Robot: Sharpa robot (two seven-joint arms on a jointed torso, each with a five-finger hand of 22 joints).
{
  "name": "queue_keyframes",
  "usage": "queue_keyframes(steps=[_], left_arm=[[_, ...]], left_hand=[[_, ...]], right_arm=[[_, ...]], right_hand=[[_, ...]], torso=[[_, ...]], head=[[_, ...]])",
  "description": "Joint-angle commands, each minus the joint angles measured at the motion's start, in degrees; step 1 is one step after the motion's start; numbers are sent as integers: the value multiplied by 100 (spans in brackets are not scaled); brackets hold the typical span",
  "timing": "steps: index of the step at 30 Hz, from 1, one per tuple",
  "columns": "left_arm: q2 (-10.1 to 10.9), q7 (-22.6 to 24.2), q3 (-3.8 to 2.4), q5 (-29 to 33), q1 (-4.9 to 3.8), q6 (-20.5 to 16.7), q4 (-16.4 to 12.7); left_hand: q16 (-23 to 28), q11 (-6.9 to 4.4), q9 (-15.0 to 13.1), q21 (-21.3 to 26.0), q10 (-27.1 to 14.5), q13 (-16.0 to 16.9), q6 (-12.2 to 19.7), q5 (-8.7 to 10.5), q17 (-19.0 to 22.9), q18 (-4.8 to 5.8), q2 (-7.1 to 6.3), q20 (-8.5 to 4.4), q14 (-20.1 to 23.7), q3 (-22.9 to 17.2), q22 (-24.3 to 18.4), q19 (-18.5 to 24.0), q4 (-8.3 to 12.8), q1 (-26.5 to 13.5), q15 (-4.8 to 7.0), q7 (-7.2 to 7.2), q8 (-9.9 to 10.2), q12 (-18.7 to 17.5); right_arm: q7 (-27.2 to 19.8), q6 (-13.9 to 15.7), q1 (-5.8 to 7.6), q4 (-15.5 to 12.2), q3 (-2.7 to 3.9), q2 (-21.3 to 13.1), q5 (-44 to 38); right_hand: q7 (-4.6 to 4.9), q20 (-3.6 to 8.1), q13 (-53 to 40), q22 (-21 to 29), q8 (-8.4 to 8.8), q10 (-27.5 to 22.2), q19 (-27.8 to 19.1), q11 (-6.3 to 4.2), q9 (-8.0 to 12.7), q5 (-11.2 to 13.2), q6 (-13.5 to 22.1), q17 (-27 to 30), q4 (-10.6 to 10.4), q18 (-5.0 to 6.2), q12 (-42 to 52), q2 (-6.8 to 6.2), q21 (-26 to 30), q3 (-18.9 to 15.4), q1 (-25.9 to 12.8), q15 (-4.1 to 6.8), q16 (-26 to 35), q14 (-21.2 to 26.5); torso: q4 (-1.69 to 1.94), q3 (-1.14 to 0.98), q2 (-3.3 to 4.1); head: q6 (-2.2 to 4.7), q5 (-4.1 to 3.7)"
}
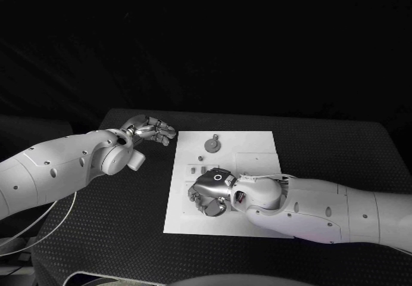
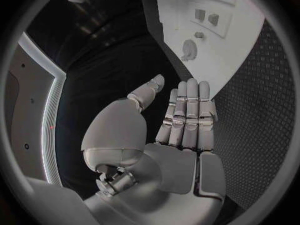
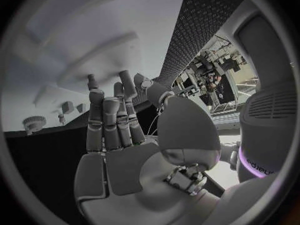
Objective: Assemble the parts on the task board
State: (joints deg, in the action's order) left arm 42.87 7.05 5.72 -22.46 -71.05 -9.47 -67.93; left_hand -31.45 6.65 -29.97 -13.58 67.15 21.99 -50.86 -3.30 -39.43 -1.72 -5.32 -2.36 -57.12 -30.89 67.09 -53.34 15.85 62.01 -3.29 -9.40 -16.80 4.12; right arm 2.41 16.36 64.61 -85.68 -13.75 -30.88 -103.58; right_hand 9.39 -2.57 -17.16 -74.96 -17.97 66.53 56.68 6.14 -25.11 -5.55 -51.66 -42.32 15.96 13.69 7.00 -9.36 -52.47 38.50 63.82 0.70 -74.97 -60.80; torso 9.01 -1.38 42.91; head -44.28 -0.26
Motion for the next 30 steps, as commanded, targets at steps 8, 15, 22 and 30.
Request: queue_keyframes(steps=[8, 15, 22, 30], left_arm=[[-7, 54, -5, 33, -7, 67, 7], [-13, 55, -4, 34, -7, 64, 58], [-12, 52, -4, 39, -7, 57, 77], [-47, 44, -4, 39, -6, 72, 113]], left_hand=[[40, -3, 9, 24, -47, -7, -1, -6, -11, -61, -6, 27, -15, 23, 7, -24, -19, -28, -33, -25, -4, 2], [43, -3, 9, 25, -47, -7, -1, -6, -14, -61, -6, 27, -16, 22, 8, -25, -18, -27, -33, -25, -4, 2], [45, -4, 9, 27, -46, -8, -2, -5, -18, -61, -7, 27, -17, 22, 9, -25, -18, -27, -33, -25, -4, 3], [49, -5, 9, 28, -41, -7, -5, -5, -24, -60, -8, 27, -21, 25, 12, -28, -22, -34, -33, -25, -6, 6]], right_arm=[[-149, 493, 0, -124, 4, -171, 216], [-406, 522, 142, -362, 91, -422, 918], [-397, 347, 423, -597, 393, -875, 2399], [300, -711, 825, -480, 503, -1397, 3172]], right_hand=[[-18, -22, -20, -94, 132, -151, 0, 39, 68, 10, 265, -8, -98, 131, -94, -212, 25, 3, -8, -90, -43, 27], [-72, -7, -63, -102, 156, -165, 51, 44, 94, 15, 389, -24, -329, 131, -90, -419, -29, -70, -215, -95, -112, -11], [52, 46, -184, -107, 75, -30, 39, -23, 66, 27, 391, -28, -481, 131, 17, -299, -81, -449, -563, -31, -168, -18], [-163, 111, -3474, -128, -382, -464, 81, -495, -674, 16, 7, -167, -627, 131, 3400, -24, -223, -768, -745, 397, -480, -98]], torso=[[-1, 0, -3], [-5, -9, -4], [-3, -4, -2], [-13, -1, -3]], head=[[24, -32], [67, -70], [126, -143], [232, -300]])
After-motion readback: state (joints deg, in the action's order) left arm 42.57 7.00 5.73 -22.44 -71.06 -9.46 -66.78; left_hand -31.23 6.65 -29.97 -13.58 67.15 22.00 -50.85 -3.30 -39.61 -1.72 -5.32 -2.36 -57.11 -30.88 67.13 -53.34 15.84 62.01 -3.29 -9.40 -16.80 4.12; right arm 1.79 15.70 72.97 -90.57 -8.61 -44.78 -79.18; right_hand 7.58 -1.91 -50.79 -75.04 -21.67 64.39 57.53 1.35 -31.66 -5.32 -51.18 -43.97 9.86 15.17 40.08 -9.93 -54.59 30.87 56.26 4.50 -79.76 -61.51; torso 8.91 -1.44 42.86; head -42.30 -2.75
